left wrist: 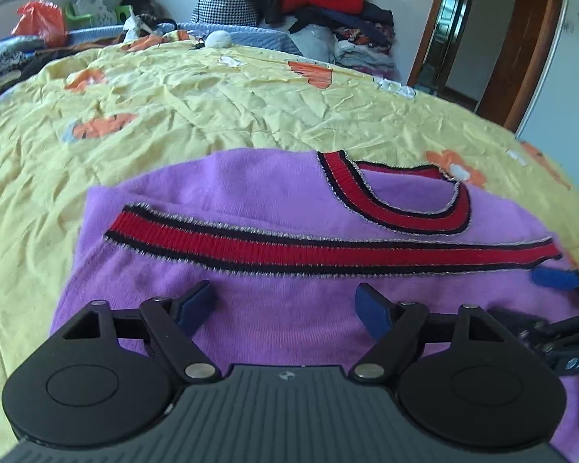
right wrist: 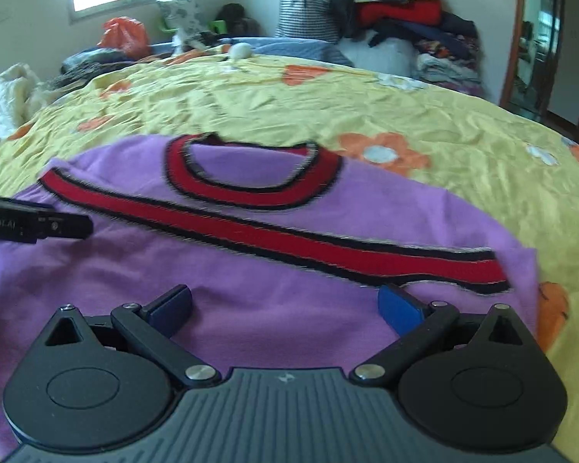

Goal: Fold small clothes

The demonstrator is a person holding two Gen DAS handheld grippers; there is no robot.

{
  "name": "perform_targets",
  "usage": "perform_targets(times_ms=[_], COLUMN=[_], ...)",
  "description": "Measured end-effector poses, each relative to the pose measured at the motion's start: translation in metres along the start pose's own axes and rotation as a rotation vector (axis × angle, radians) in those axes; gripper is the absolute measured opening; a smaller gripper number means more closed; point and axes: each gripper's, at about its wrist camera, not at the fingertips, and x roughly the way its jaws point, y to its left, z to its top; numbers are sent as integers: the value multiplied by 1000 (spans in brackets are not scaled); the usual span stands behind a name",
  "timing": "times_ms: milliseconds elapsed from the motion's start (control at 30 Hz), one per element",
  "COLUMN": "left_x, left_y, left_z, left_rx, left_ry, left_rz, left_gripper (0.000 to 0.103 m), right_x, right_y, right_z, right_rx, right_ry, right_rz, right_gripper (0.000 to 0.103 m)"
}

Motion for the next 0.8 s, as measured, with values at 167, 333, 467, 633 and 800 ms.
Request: perform_targets(times_ms=[167, 333, 467, 633, 800], left_x=[14, 22, 26, 5, -18], left_y=[-5, -6, -5, 4, 26], left_z=[5, 7, 4, 11, -7], left_rx=[41, 72, 104, 44, 56], left_ry=[0, -7, -36, -44, -129], left_rz=[17, 10, 15, -26, 7], left_gripper=[89, 96, 103, 88, 91], right_x=[4, 4, 4, -8, -3], right_y=[-30, -44, -48, -36, 7], right_z=[0, 0, 0, 5, 9], right_rx=[48, 73, 82, 46, -178], right_ry=[-4, -9, -9, -14, -8], right_rz=[-63, -95, -121, -179, -368], right_gripper=[103, 103, 103, 103, 103])
